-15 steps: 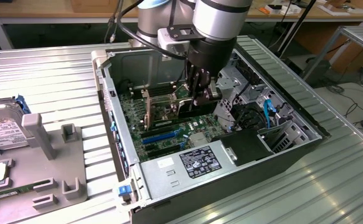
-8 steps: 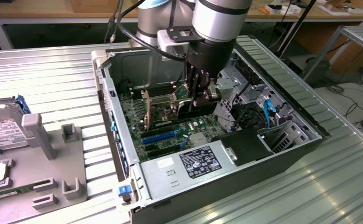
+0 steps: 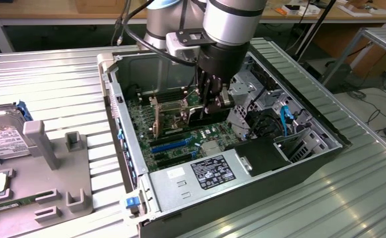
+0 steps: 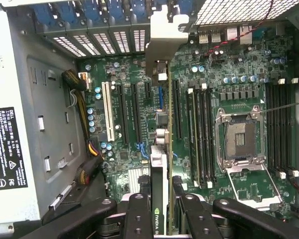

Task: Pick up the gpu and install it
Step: 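Insert the gpu into the slot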

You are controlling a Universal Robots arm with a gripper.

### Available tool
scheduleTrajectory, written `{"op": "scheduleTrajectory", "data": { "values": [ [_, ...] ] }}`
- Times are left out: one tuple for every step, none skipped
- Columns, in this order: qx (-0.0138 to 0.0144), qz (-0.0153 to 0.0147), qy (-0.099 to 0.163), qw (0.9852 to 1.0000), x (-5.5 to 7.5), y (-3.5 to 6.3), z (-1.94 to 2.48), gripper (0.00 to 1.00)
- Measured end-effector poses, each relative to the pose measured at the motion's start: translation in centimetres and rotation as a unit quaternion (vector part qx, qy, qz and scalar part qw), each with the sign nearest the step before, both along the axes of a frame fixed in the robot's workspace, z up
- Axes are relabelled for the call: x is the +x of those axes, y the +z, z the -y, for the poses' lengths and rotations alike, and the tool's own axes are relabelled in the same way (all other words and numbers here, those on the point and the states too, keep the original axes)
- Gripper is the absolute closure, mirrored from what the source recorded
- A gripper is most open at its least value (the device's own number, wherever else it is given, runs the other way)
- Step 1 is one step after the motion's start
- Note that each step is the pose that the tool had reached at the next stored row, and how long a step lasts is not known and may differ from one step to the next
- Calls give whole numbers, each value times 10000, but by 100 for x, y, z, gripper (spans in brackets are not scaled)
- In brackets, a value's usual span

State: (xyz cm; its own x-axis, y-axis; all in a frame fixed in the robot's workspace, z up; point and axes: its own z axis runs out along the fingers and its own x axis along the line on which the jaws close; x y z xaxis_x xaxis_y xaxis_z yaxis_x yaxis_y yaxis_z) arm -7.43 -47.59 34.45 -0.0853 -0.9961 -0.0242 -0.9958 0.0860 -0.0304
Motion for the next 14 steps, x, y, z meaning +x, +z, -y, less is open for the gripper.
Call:
{"op": "scheduleTrajectory", "data": {
  "values": [
    [0,10,0,10000,-24,-2,0,73],
    [0,21,0,10000,-50,-6,0,73],
    [0,32,-1,10000,-76,-11,0,73],
    [0,42,-1,10000,-101,-15,0,73],
    [0,52,-1,10000,-122,-20,0,73],
    [2,57,-2,10000,-137,-23,-1,73],
    [5,60,-8,10000,-154,-29,-1,73],
    [17,61,-26,10000,-172,-37,0,73],
    [22,63,-33,10000,-176,-46,-1,73],
    [21,65,-37,10000,-177,-56,-3,73],
    [22,66,-45,10000,-178,-70,-3,73],
    [21,61,-63,10000,-178,-78,-3,73],
    [20,41,-91,9999,-171,-85,-3,73],
    [21,19,-114,9999,-160,-87,-2,73]
  ]
}}
